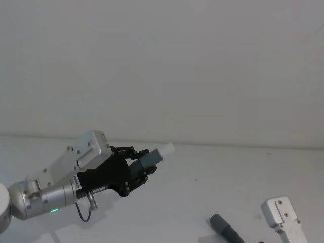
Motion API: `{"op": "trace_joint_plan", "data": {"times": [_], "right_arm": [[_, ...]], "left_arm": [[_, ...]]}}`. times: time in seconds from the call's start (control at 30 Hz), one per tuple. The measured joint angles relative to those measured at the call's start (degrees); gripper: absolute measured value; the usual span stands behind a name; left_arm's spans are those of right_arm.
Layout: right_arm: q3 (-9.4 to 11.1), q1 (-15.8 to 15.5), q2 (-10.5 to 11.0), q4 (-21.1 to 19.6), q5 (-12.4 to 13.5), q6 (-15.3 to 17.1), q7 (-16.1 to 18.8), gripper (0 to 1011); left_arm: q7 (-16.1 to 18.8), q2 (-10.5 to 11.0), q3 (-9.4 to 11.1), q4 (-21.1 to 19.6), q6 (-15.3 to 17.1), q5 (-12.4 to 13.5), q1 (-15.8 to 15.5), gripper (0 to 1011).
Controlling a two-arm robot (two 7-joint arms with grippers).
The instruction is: Use both hands to pick up one end of the pipe from the table, align the ends, and insert them.
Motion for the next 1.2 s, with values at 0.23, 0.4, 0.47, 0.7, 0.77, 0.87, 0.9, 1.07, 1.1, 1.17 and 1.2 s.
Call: {"op": "trace_joint_plan", "data": {"times": [0.23,0.4,0.47,0.7,0.77,0.87,0.9,1.07,1.1,1.17,1.2], "right_arm": [[0.1,0.0,-0.4,-0.1,0.0,0.8,0.0,1004],[0.2,0.1,-0.8,-0.3,-0.1,1.9,-0.2,1004],[0.2,0.1,-1.0,-0.3,-0.1,2.5,-0.4,1004],[0.3,0.2,-1.7,-0.4,-0.5,4.1,-0.9,1003],[0.3,0.2,-1.9,-0.5,-0.6,4.5,-1.0,1003],[0.3,0.2,-2.0,-0.5,-0.6,4.7,-1.1,1000],[0.3,0.3,-2.1,-0.5,-0.7,4.9,-1.2,978],[0.2,0.3,-2.3,-0.5,-0.8,5.3,-1.3,861],[0.2,0.3,-2.3,-0.5,-0.8,5.4,-1.3,830],[0.2,0.3,-2.4,-0.6,-0.8,5.5,-1.3,755],[0.2,0.3,-2.5,-0.6,-0.9,5.6,-1.3,726]], "left_arm": [[0.0,0.0,0.0,0.0,0.0,0.0,0.0,352],[0.0,0.0,0.0,0.0,0.0,0.0,0.0,352],[0.0,0.0,0.0,0.0,0.0,0.0,0.0,352],[0.0,0.0,0.0,0.0,0.0,0.0,0.0,352],[0.0,0.0,0.0,0.0,0.0,0.0,0.0,352],[0.0,0.0,0.0,0.0,0.0,0.0,0.0,352],[0.0,0.0,0.0,0.0,0.0,0.0,0.0,352],[0.0,0.0,0.0,0.0,0.0,0.0,0.0,352],[0.0,0.0,0.0,0.0,0.0,0.0,0.0,352],[0.0,0.0,0.0,0.0,0.0,0.0,0.0,352],[0.0,0.0,0.0,0.0,0.0,0.0,0.0,352]]}}
